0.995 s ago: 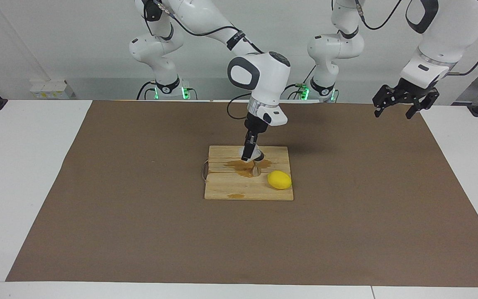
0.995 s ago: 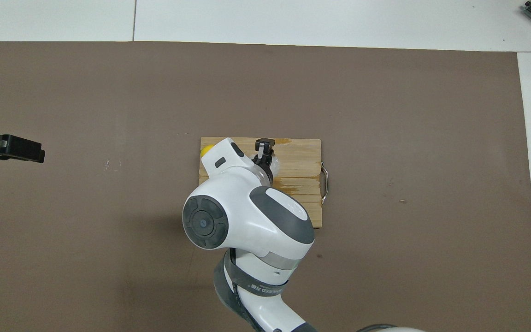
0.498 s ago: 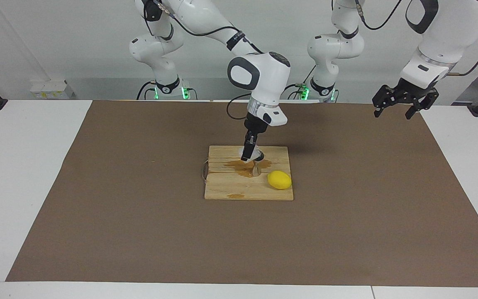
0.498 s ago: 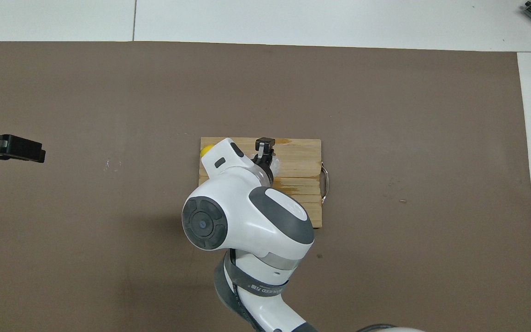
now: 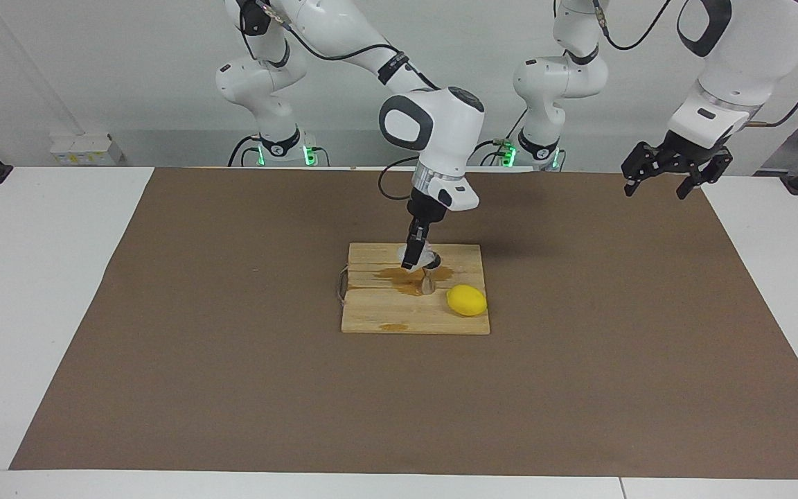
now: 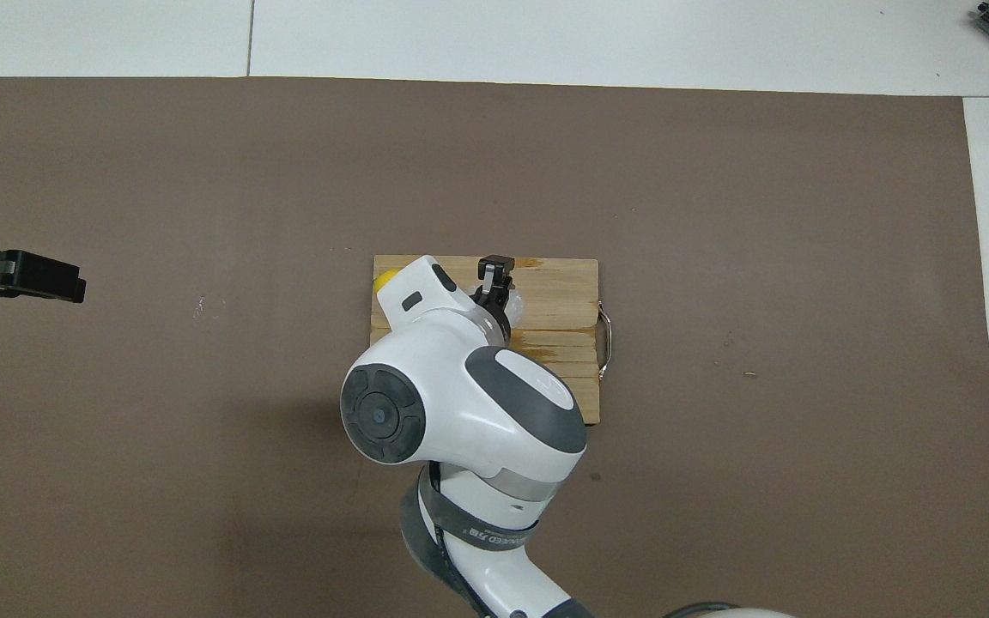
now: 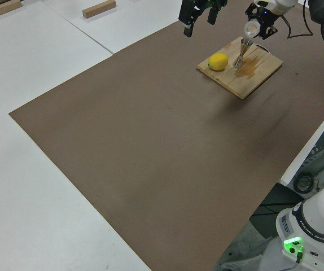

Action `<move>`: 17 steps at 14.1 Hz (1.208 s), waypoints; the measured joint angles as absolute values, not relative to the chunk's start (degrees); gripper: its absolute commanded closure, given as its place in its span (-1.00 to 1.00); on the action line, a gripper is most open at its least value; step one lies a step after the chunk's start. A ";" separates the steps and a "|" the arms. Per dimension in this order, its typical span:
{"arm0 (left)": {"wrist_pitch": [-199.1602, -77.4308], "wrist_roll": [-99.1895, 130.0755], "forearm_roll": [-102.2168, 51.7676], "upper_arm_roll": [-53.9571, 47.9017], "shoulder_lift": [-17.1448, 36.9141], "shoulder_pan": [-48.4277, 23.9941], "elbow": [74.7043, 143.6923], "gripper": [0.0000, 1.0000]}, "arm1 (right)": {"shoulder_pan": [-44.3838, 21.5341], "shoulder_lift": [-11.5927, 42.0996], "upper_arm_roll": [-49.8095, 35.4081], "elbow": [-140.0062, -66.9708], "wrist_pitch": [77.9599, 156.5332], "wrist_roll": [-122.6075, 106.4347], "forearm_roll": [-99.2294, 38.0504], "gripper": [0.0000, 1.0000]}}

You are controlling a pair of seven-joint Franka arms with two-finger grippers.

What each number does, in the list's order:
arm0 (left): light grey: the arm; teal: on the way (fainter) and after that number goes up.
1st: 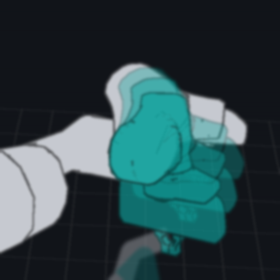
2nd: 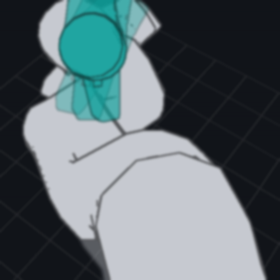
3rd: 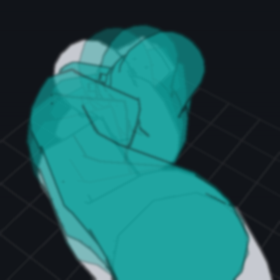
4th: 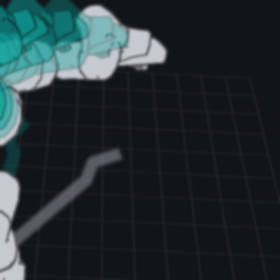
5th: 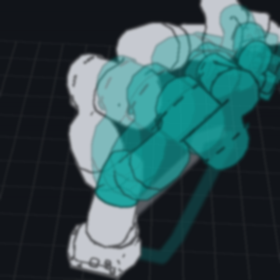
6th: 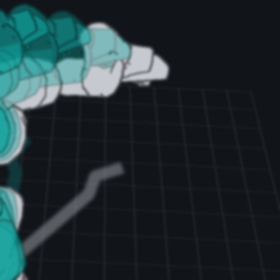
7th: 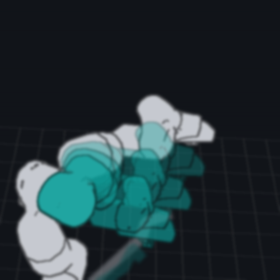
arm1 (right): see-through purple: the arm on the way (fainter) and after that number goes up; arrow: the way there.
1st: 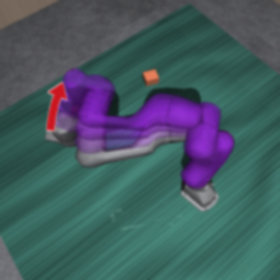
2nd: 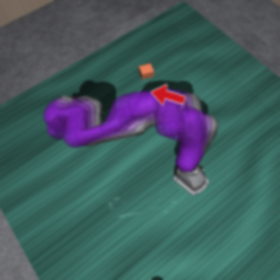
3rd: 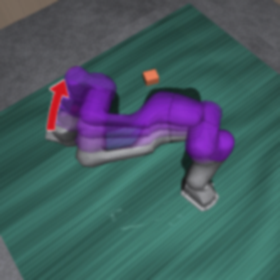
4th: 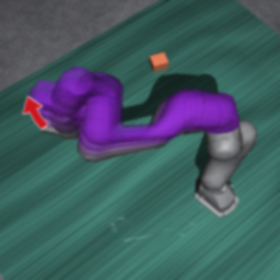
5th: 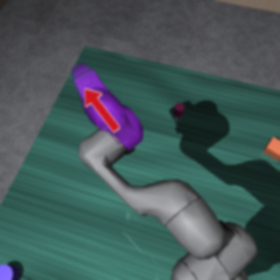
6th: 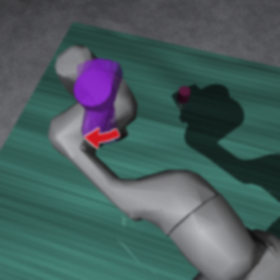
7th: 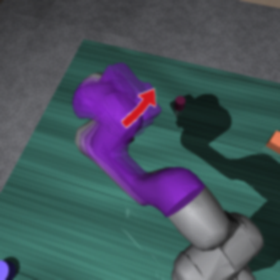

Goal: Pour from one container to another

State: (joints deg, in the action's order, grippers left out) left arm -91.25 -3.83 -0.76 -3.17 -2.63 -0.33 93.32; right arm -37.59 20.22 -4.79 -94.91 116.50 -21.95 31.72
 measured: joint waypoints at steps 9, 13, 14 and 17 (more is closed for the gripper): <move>-91.25 -3.83 -0.76 -3.17 -2.59 -0.33 93.32 -1.00 | -37.03 19.41 -4.78 -94.64 116.52 -21.59 29.09 -0.01; -91.25 -3.83 -0.76 -3.17 -2.58 -0.33 93.32 -1.00 | -36.81 18.20 -4.75 -94.62 116.52 -21.59 27.70 -0.01; -91.25 -3.82 -0.76 -3.17 -2.58 -0.33 93.32 -1.00 | -36.53 18.08 -4.75 -94.62 116.52 -21.59 26.76 0.00; -91.25 -3.82 -0.76 -3.17 -2.58 -0.33 93.32 -1.00 | -35.10 17.58 -4.73 -94.62 116.52 -21.60 25.60 0.00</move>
